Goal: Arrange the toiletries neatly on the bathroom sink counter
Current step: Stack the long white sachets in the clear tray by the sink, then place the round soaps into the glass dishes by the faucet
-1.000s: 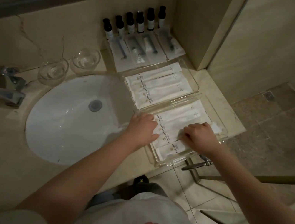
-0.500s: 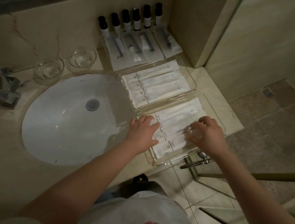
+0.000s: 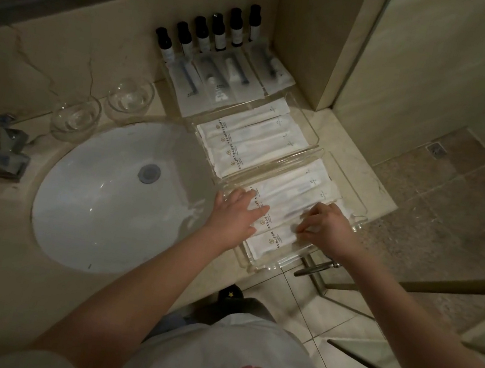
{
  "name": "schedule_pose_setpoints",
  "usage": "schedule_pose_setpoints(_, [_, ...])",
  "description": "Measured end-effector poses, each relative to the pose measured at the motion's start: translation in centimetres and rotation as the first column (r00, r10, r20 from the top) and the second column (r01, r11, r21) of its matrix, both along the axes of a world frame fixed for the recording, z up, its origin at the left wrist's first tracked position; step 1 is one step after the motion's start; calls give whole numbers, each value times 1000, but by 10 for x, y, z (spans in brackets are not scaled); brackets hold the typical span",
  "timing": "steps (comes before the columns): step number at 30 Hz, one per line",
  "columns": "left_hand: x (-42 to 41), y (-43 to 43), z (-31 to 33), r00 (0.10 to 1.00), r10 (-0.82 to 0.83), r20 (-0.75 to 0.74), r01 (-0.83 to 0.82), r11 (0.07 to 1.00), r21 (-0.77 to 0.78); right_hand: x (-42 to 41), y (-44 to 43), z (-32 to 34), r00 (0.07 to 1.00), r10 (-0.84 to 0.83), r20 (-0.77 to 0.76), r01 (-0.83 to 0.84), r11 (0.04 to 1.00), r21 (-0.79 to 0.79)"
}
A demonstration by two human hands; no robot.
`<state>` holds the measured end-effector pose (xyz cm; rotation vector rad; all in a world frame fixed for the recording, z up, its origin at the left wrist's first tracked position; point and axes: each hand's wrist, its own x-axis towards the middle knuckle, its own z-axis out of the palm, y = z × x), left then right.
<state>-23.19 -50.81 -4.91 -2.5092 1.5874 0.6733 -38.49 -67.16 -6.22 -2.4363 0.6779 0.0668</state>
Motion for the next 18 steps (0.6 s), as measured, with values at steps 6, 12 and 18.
schedule_pose_setpoints(6, [-2, -2, -1, 998, -50, 33, 50, 999, -10, 5, 5, 0, 999, 35, 9, -35, 999, -1])
schedule_pose_setpoints(12, [-1, 0, 2, 1000, -13, 17, 13, 999, -31, 7, 7, 7, 998, 2, 59, 5, 994, -105])
schedule_pose_setpoints(18, [9, 16, 7, 993, 121, 8, -119, 985, -125, 35, 15, 13, 996, 19, 93, 6, 967, -254])
